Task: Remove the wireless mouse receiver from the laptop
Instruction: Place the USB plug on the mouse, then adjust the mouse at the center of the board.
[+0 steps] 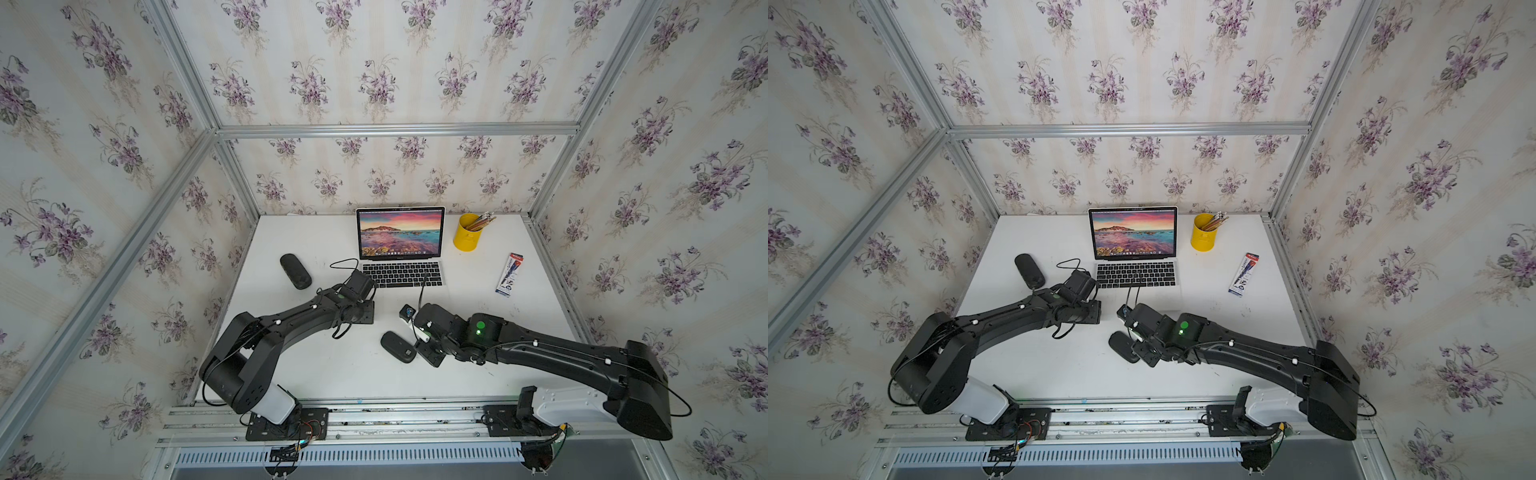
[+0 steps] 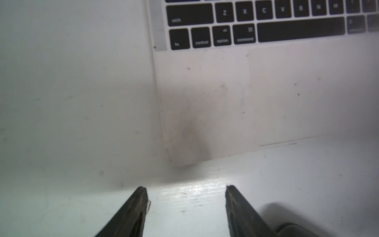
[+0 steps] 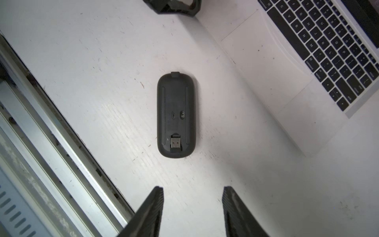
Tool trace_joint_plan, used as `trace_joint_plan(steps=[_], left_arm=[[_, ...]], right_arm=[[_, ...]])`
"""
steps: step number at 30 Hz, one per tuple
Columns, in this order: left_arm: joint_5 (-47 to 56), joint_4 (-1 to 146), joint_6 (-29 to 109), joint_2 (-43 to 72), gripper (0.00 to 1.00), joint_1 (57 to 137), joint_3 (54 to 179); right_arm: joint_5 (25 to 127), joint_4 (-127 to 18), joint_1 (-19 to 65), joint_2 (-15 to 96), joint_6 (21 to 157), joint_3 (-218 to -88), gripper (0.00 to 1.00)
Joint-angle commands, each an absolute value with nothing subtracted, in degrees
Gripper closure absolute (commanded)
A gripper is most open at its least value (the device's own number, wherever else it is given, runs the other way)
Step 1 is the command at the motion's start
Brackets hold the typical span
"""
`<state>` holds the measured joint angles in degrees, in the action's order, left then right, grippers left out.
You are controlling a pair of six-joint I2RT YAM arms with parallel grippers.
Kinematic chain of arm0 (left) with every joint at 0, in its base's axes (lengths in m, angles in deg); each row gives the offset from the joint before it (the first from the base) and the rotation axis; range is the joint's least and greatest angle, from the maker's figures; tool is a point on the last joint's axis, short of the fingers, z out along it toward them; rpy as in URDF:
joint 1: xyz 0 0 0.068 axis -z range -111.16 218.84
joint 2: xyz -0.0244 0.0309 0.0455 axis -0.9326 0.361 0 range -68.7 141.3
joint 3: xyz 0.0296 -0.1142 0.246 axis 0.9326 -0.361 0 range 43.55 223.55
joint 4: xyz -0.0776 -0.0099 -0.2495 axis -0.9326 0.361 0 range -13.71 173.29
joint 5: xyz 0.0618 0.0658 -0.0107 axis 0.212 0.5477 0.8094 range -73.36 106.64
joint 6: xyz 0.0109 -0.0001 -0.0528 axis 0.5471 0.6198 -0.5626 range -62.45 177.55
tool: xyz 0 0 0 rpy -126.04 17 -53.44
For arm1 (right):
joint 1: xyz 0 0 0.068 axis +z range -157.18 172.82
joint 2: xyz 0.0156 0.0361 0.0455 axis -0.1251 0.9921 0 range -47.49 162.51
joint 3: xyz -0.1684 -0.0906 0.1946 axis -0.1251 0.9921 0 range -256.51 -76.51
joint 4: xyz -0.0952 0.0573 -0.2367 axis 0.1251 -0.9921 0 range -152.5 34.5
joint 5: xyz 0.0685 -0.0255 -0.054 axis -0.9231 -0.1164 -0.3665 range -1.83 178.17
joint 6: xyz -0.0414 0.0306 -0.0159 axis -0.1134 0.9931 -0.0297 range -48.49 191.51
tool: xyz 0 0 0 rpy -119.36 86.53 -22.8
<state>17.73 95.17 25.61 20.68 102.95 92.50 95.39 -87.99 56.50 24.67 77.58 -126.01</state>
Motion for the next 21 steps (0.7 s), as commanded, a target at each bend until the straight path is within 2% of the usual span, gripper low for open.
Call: trace_joint_plan(steps=[1, 3, 6, 9, 15, 17, 19, 21], left_arm=[[12.20, 89.42, 27.48, 21.60, 0.33, 104.38, 92.43], [8.12, 86.66, 30.67, 21.82, 0.28, 105.16, 92.48], [2.37, 85.55, 37.71, 20.87, 0.12, 105.87, 93.53], [5.50, 89.18, 44.42, 17.78, 0.00, 107.05, 95.26], [8.97, 91.45, 62.03, 6.02, 0.01, 107.33, 97.84], [5.15, 88.10, 72.83, 2.46, 0.01, 107.39, 95.65], [-0.98, 84.15, 89.55, -1.21, 0.01, 107.68, 91.68], [-2.42, 83.49, 101.12, -2.53, 0.01, 107.60, 90.53]], right_arm=[[91.78, -74.54, 56.53, 22.56, 82.70, -121.02, 0.51], [90.55, -72.17, 56.53, 21.83, 84.82, -118.43, 0.51], [90.22, -72.25, 56.51, 20.54, 85.58, -116.90, 0.52], [91.18, -73.16, 56.50, 17.06, 84.44, -116.08, 0.52], [95.91, -74.93, 55.95, 4.82, 79.12, -116.11, 0.51], [99.54, -75.21, 55.34, -0.01, 77.97, -116.50, 0.51], [103.27, -73.81, 54.96, -5.47, 77.25, -115.74, 0.51], [105.39, -72.04, 54.85, -10.17, 77.14, -114.39, 0.50]])
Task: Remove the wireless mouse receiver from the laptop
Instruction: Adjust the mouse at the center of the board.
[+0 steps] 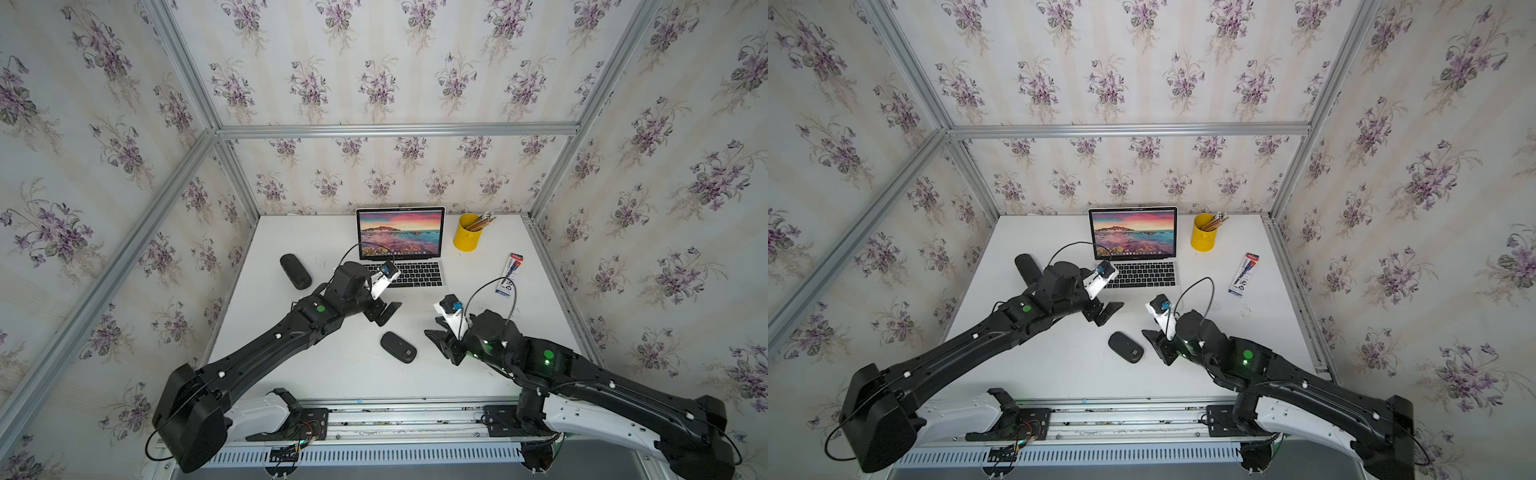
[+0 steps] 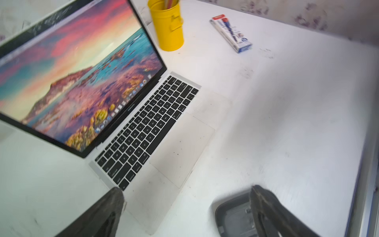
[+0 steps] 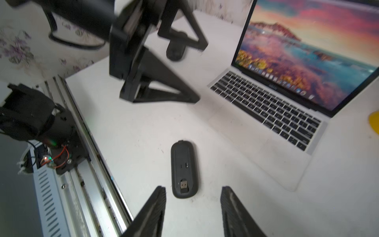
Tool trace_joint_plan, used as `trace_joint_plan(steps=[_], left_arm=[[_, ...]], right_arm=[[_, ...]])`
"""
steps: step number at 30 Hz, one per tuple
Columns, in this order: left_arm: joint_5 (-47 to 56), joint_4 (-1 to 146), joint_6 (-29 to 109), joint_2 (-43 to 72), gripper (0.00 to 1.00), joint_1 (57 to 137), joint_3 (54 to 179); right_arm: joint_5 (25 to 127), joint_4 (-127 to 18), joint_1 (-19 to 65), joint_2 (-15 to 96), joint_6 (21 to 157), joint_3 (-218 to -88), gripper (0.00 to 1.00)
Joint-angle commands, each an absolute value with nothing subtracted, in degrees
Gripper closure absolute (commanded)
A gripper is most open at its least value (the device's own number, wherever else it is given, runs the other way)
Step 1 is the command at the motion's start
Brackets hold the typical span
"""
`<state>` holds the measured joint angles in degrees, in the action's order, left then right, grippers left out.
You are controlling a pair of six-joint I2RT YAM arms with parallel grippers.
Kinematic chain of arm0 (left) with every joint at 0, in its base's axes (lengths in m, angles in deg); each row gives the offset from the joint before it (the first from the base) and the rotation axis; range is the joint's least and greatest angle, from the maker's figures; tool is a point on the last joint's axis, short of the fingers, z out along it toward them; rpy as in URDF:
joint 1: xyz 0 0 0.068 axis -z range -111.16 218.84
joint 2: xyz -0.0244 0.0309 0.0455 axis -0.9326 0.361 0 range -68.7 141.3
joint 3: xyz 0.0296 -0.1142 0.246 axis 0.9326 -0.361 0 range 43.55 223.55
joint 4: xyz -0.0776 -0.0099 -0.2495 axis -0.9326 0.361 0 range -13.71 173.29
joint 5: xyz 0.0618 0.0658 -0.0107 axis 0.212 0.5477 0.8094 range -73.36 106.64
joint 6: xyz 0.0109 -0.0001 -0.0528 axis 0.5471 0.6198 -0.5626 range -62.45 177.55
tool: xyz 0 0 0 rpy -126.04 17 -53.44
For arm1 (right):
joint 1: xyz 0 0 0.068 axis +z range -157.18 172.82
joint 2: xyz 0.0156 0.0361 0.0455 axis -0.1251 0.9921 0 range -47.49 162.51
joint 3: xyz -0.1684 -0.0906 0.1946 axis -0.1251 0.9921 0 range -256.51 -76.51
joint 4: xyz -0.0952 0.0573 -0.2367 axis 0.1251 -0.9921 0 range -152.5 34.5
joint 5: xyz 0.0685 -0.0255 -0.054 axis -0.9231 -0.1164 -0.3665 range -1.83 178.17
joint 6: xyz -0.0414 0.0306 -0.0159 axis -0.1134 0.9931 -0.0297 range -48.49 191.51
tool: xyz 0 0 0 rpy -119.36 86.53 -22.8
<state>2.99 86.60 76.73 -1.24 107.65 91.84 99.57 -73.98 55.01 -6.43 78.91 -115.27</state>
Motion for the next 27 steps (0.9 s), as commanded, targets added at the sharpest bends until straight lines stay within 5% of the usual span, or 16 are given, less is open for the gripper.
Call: trace_joint_plan(steps=[1, 4, 7, 27], left_arm=[[-1.54, 85.16, 106.44, -1.92, 0.01, 107.60, 91.54], [2.34, 97.17, 115.39, 3.15, 0.01, 107.68, 97.83], [5.21, 106.44, 122.30, 8.87, 0.01, 108.72, 100.37], [4.35, 114.00, 130.32, 27.67, 0.01, 113.40, 106.43]], right_arm=[[105.65, -71.45, 54.72, -12.11, 77.14, -113.65, 0.48], [104.53, -71.16, 54.75, -15.25, 76.28, -112.42, 0.29], [104.69, -71.52, 54.77, -15.85, 75.00, -111.63, 0.25], [103.99, -71.32, 54.68, -18.00, 72.66, -110.26, 0.22]])
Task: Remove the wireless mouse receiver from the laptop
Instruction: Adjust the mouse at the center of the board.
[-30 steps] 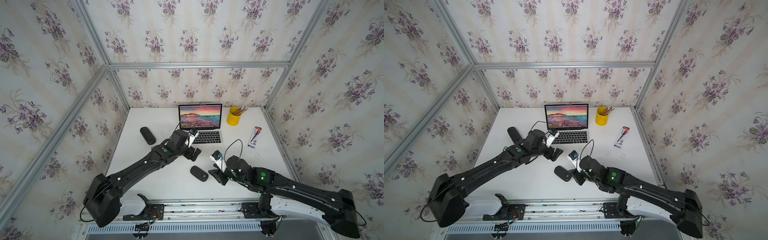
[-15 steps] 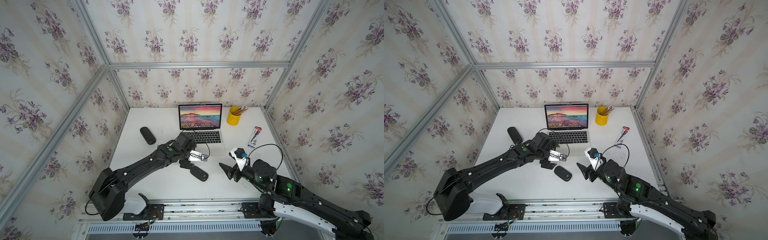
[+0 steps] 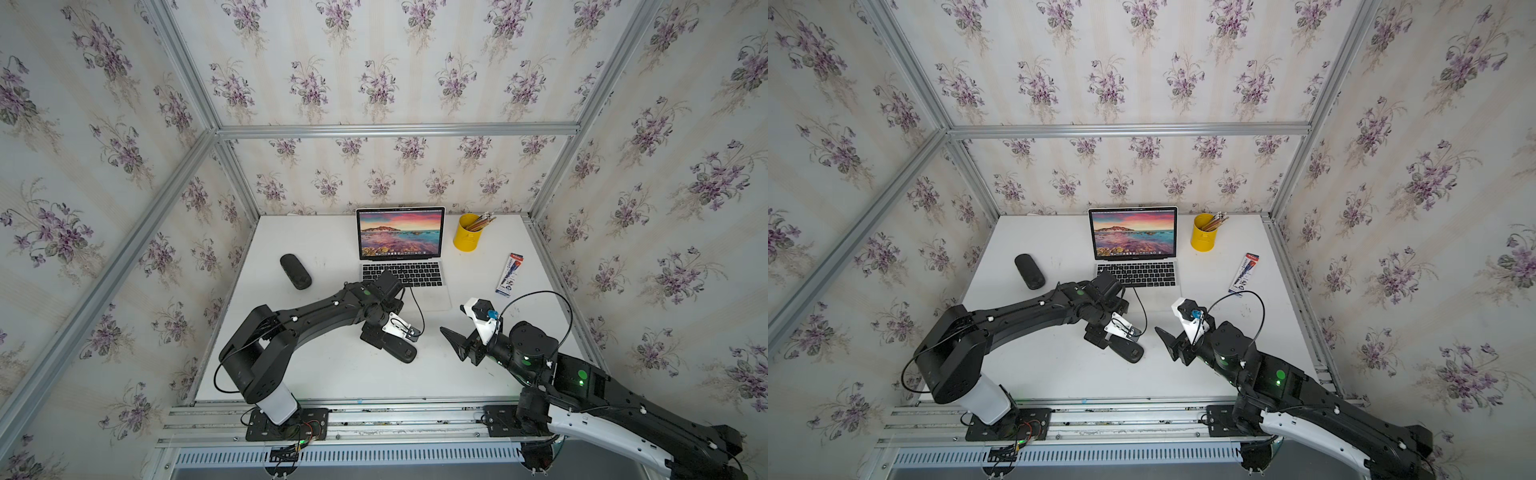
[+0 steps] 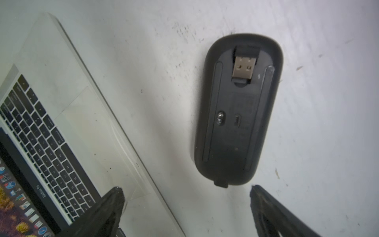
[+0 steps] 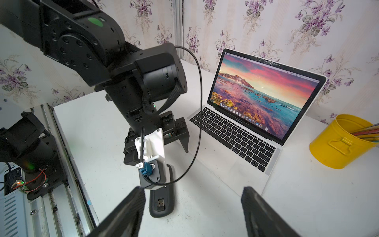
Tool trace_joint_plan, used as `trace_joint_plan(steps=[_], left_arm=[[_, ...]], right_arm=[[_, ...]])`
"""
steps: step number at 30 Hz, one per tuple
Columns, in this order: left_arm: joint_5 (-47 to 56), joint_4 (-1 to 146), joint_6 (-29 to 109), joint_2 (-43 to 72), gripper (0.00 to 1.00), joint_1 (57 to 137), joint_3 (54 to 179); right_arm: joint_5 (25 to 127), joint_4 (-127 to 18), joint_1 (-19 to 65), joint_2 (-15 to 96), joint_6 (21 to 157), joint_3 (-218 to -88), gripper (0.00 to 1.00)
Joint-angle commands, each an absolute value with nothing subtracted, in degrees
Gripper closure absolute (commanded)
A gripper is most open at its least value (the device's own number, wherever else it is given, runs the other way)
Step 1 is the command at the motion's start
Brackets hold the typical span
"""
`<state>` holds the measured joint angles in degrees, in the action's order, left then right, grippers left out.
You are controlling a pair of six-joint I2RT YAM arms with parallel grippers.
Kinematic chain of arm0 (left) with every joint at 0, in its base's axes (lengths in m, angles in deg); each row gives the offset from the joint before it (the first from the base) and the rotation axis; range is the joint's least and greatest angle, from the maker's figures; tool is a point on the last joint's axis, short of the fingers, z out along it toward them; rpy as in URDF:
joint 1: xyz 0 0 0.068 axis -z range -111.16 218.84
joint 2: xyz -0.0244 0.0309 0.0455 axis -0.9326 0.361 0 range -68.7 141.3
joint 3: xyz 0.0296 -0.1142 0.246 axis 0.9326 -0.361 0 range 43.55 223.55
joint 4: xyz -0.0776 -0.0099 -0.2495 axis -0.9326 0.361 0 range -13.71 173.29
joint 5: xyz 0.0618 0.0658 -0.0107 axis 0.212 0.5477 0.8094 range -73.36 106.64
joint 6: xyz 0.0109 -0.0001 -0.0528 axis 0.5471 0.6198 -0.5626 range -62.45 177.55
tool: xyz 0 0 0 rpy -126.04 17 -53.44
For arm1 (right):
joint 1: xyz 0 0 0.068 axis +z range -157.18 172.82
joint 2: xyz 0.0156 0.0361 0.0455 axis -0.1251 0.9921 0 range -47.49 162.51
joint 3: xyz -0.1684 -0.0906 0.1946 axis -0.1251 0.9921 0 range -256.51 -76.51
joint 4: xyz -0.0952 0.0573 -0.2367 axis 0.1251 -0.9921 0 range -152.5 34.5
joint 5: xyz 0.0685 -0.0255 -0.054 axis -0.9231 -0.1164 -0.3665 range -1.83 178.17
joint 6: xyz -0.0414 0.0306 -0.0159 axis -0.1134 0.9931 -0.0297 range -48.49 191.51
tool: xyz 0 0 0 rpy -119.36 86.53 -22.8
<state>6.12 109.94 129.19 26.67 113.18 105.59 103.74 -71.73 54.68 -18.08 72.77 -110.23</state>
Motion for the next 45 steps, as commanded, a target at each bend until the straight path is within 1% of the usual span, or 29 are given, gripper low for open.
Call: trace_joint_plan(steps=[1, 7, 22, 36, 45], left_arm=[[4.17, 114.67, 130.31, 28.20, 0.01, 113.44, 106.65], [2.52, 116.65, 130.07, 29.97, 0.01, 113.75, 107.01], [-0.24, 113.84, 128.88, 33.55, 0.00, 113.73, 106.32], [-1.49, 116.72, 125.88, 35.12, 0.20, 114.37, 106.79], [-1.03, 115.16, 120.35, 34.39, 0.27, 115.00, 106.66]], right_arm=[[104.17, -71.49, 54.69, -18.09, 72.75, -110.34, 0.22], [104.52, -71.93, 54.62, -18.11, 73.00, -110.18, 0.22], [105.48, -72.34, 54.63, -17.68, 73.26, -110.09, 0.22], [106.10, -71.99, 54.66, -17.21, 73.71, -109.81, 0.23], [106.25, -71.24, 54.69, -16.12, 74.06, -109.78, 0.24]])
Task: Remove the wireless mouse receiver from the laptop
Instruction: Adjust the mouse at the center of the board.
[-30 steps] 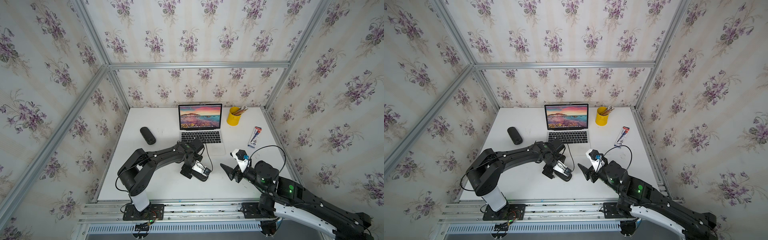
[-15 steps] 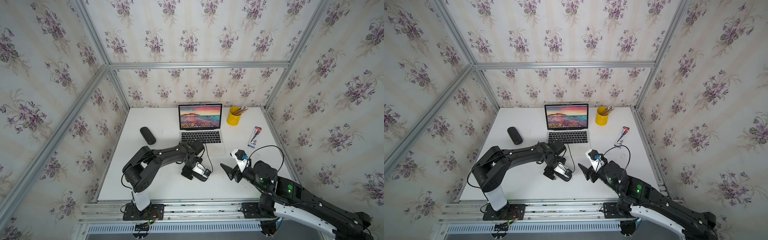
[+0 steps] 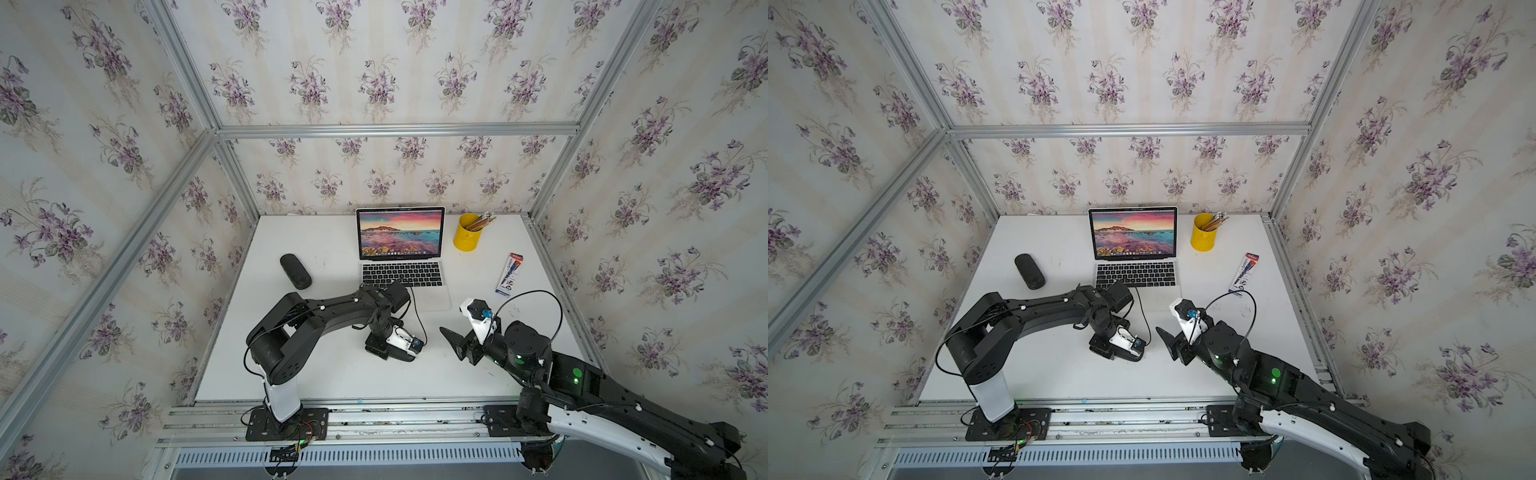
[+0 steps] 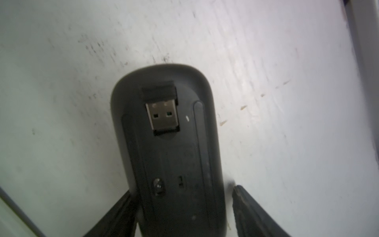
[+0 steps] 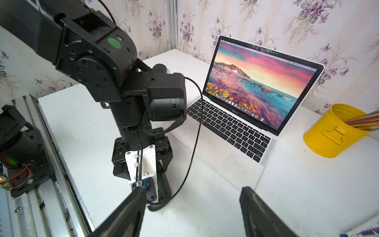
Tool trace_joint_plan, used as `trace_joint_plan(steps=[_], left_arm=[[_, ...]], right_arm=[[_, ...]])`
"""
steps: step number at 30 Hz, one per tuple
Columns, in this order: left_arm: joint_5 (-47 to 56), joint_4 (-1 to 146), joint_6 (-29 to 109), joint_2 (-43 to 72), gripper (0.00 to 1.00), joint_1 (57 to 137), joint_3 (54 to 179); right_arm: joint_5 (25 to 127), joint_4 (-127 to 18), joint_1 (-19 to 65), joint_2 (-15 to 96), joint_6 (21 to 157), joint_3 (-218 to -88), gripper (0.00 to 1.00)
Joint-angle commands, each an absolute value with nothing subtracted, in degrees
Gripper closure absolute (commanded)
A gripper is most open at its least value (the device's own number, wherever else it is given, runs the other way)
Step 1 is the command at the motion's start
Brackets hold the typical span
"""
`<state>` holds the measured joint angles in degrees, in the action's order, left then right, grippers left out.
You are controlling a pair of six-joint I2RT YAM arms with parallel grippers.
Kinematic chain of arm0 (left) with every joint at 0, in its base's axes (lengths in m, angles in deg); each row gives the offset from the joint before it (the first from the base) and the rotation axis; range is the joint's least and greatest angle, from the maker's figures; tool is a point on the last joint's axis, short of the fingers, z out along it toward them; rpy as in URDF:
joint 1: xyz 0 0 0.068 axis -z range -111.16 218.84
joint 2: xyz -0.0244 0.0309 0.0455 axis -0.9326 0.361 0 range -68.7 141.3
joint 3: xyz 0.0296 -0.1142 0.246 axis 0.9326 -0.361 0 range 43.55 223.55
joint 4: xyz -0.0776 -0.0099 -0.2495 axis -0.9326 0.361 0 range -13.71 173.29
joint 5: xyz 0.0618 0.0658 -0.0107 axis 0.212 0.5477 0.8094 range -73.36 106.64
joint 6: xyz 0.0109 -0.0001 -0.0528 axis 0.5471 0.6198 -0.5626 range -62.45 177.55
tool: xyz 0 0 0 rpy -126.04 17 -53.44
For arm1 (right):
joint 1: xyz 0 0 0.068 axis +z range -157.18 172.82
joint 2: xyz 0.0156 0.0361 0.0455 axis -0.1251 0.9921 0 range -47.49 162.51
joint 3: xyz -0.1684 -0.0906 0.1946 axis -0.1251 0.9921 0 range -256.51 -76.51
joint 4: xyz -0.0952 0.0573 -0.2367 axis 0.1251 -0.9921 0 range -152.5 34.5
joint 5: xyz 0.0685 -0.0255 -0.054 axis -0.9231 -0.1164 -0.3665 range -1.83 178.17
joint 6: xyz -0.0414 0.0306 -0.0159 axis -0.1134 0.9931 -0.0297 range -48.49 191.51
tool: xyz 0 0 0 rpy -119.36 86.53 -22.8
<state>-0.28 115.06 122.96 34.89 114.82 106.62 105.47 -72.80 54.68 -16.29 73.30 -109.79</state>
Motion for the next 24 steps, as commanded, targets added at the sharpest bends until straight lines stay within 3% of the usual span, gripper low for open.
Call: trace_joint_plan(steps=[1, 18, 22, 24], left_arm=[[-0.88, 114.88, 119.52, 34.24, 0.28, 115.07, 106.48], [-0.28, 110.04, 110.67, 33.07, 0.49, 117.29, 103.98], [0.87, 110.02, 107.89, 33.60, 0.51, 117.93, 105.14], [1.89, 109.65, 105.69, 33.80, 0.52, 118.06, 105.88]], right_arm=[[106.28, -71.15, 54.69, -16.11, 74.16, -109.75, 0.24], [107.70, -69.78, 52.96, -16.26, 85.96, -107.50, 0.28], [108.24, -70.04, 51.95, -16.57, 92.91, -106.04, 0.33], [108.06, -70.38, 51.16, -17.28, 96.87, -104.92, 0.40]])
